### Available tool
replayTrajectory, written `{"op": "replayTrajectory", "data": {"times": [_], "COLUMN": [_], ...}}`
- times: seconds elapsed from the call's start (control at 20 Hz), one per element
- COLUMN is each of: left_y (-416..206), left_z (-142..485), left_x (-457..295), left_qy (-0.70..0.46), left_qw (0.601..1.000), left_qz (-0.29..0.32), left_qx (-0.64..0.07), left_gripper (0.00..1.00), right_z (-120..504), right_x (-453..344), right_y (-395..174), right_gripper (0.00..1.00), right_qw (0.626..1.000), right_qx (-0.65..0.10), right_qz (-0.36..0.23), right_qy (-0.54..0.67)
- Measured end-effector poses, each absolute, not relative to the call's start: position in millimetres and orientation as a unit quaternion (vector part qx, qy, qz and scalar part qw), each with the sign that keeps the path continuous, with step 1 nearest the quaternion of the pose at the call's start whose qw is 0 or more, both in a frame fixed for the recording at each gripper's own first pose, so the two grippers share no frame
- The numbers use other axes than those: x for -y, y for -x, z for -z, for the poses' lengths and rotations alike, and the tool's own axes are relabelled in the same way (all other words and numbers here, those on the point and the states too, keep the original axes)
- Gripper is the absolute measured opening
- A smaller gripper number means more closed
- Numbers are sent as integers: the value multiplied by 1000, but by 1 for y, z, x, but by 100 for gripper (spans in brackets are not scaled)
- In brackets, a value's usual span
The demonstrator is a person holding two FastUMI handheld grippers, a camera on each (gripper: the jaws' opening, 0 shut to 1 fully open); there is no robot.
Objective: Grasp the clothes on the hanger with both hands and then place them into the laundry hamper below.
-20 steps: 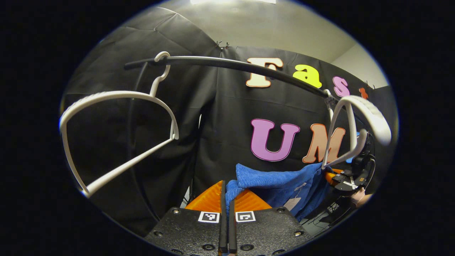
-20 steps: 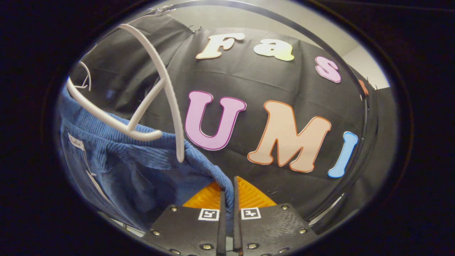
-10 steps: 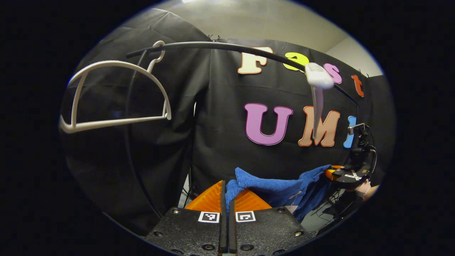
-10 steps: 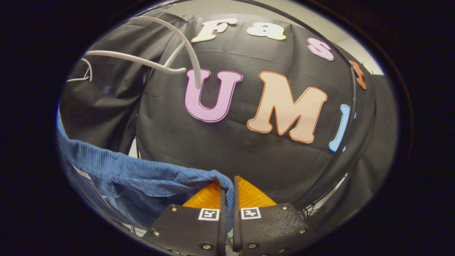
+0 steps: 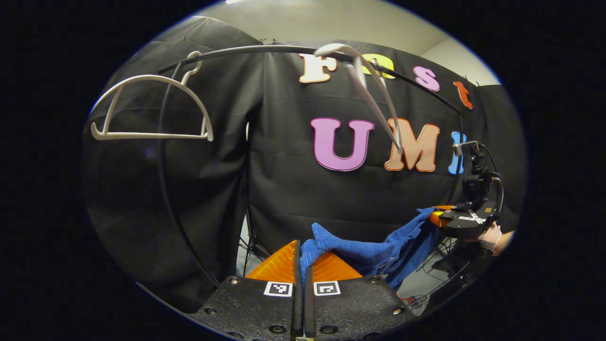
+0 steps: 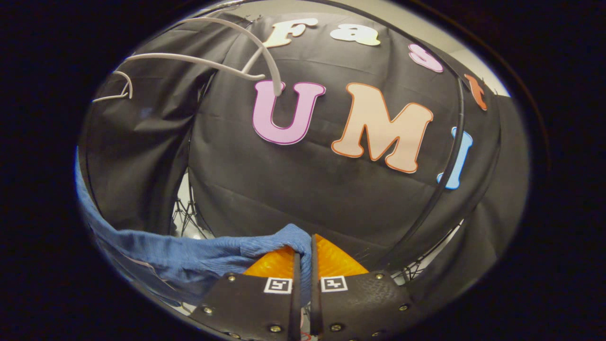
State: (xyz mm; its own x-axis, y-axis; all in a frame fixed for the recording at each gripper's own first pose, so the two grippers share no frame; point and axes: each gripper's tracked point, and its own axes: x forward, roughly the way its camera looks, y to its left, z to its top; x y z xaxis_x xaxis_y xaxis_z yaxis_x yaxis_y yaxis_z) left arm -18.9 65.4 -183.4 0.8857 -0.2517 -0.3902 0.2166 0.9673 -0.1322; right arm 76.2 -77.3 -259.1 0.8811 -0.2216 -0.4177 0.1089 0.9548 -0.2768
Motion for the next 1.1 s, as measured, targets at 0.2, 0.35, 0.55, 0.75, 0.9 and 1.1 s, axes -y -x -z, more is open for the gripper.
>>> {"op": "replayTrajectory", "data": {"times": [0.2, 0.35, 0.55, 0.75, 0.9, 1.1], "left_y": [22, 20, 8, -5, -11, -18], "left_z": [181, 170, 146, 116, 100, 104], "left_x": [-17, 32, 92, 138, 165, 188], "left_qy": [34, 34, 44, 79, 106, 117], "left_qw": [963, 956, 944, 933, 923, 914], "left_qz": [176, 227, 287, 326, 350, 367], "left_qx": [-199, -185, -158, -131, -117, -130], "left_gripper": [2, 2, 2, 2, 2, 2], "right_z": [242, 221, 192, 169, 165, 175], "right_x": [60, 51, 48, 56, 72, 88], "right_y": [-63, -58, -49, -46, -44, -36], "right_gripper": [8, 8, 8, 8, 8, 8], "right_qw": [968, 974, 981, 985, 986, 983], "right_qx": [-219, -200, -176, -157, -152, -167], "right_qz": [68, 59, 46, 44, 51, 59], "right_qy": [99, 85, 74, 60, 52, 51]}}
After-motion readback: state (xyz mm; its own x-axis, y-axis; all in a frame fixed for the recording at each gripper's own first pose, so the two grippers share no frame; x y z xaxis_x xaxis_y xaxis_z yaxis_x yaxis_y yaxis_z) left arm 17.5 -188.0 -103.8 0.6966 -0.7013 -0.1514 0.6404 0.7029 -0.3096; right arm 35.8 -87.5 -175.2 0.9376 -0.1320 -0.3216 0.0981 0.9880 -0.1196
